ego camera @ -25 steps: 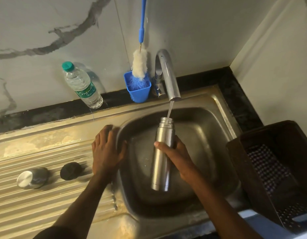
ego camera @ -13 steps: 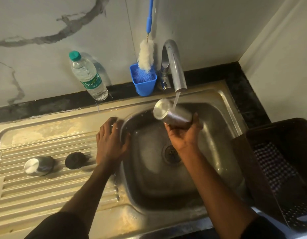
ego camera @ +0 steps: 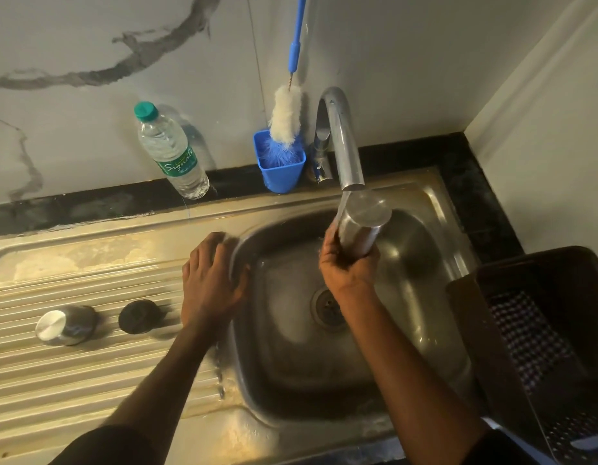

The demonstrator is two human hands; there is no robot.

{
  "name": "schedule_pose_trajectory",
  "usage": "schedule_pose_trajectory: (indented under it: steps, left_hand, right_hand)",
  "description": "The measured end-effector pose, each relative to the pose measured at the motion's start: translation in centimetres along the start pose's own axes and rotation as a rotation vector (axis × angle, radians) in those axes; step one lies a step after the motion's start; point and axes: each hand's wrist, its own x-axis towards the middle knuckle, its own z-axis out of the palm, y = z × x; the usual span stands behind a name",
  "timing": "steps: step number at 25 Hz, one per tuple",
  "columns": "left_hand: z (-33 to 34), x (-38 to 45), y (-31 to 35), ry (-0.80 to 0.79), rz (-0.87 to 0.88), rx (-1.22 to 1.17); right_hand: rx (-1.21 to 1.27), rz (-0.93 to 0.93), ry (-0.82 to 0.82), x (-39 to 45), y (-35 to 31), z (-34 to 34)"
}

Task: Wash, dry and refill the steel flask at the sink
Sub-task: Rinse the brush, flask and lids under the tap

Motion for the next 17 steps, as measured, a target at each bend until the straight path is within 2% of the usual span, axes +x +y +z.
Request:
schedule_pose_trajectory:
  steps: [2,5,7,10,12,14,15,17]
  left_hand:
    - [0.0,0.0,0.0,-0.005,-0.004,-0.004]
    - [0.1,-0.1,-0.2,-0.013,0.001,0.001]
    - [0.0,0.1,-0.4,-0.018,0.003,0.009]
    - [0.2,0.1,-0.4,-0.010,0.005,0.019]
    - [0.1,0.0,-0.3,-0.005,0.013,0.011]
    - [0.1,-0.1,-0.3,-0.002,0.019,-0.005]
    - [0.1,-0.1,-0.3,-0.003,0.018,-0.006]
    - [0.0,0.0,-0.3,-0.005,0.018,-0.004]
  right_hand:
    - [-0.182,0.068,0.025,-0.3,1.1,-0.5]
    - [-0.690,0.113,0.046,-1.4,2.1,-2.6]
    - [-1.102,-0.015,0.039,-2.3,1.4,-3.8]
    - [-1.630,-0.378,-0.105,-2.9,-0.8,-5.5]
    - [-1.701,-0.519,-0.121,-3.0,-1.5,-6.0]
    - [-1.631,-0.604,-0.061,-2.7,-1.3,-5.3]
    - [-1.618,-0.609,-0.056,-2.5,-1.2,-4.7]
    - [-1.708,-0.499,-0.111,-2.2,-1.8,-3.7]
